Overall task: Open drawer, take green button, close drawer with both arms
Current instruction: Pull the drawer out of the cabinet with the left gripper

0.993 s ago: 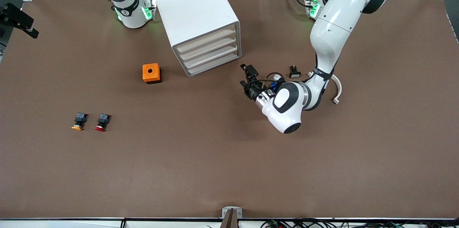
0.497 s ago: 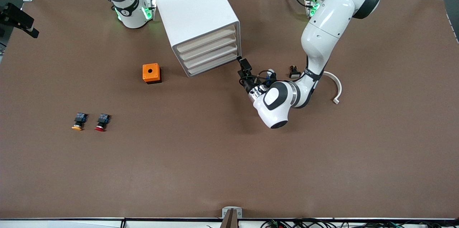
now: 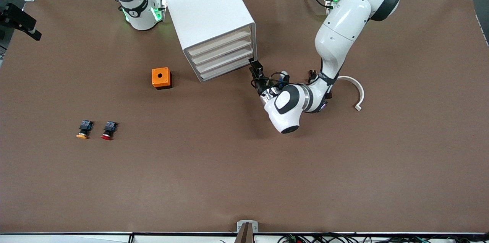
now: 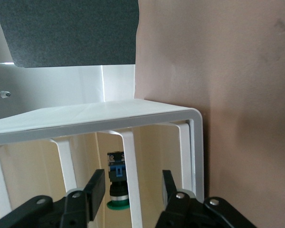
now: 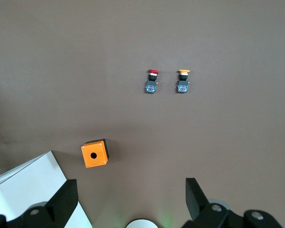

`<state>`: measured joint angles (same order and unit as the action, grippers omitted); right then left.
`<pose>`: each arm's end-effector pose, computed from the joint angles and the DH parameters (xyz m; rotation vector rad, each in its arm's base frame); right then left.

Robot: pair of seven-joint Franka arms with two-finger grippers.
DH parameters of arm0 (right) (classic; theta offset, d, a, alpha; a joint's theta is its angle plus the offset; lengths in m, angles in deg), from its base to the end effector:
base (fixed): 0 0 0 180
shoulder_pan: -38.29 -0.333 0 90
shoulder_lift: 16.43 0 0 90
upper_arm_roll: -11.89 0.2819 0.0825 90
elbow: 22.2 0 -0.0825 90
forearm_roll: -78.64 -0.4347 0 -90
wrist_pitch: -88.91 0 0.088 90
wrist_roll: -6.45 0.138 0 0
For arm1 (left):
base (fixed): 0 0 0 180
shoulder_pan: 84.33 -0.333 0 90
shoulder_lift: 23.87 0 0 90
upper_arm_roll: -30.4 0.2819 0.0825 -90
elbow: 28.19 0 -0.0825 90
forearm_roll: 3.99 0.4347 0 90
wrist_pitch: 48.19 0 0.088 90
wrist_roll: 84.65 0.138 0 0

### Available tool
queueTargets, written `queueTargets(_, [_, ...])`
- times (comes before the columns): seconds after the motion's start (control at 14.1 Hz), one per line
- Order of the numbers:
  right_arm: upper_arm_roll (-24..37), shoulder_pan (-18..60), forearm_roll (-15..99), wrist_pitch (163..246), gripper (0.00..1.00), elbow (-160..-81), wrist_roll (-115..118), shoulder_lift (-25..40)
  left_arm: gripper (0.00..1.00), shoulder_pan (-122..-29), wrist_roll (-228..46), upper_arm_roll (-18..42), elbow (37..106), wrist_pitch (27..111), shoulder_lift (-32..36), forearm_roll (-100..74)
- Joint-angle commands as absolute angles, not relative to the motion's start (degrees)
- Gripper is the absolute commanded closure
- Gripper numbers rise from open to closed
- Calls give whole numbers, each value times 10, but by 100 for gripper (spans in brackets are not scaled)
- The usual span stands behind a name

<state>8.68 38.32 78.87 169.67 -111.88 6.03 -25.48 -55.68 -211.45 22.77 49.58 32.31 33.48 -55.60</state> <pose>0.5400 -0.0335 0.6386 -3.1359 0.0771 -0.0034 0.4470 -0.4641 0.0719 -1.1757 -1.6794 1.3749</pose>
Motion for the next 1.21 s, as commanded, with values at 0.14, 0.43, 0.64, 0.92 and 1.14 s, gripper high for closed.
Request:
queueTargets(0.14, [86,379,785,1694,0,-1123,67,-261,44,-532,-2124,230,483,312,347,-562])
queueTargets(0.43, [86,379,785,1694,0,-1119,65,-261,44,-518,-2124,229,485,311,350,-562])
queueTargets(0.64, [86,379,787,1696,0,-1118,64,-260,46,-498,-2124,229,489,303,350,-560])
queueTargets(0.92, [85,383,788,1697,0,-1115,63,-259,61,-487,-2119,229,489,296,350,-559])
queueTargets(1.14, [84,382,788,1697,0,-1115,64,-258,73,-482,-2111,229,490,295,350,-558])
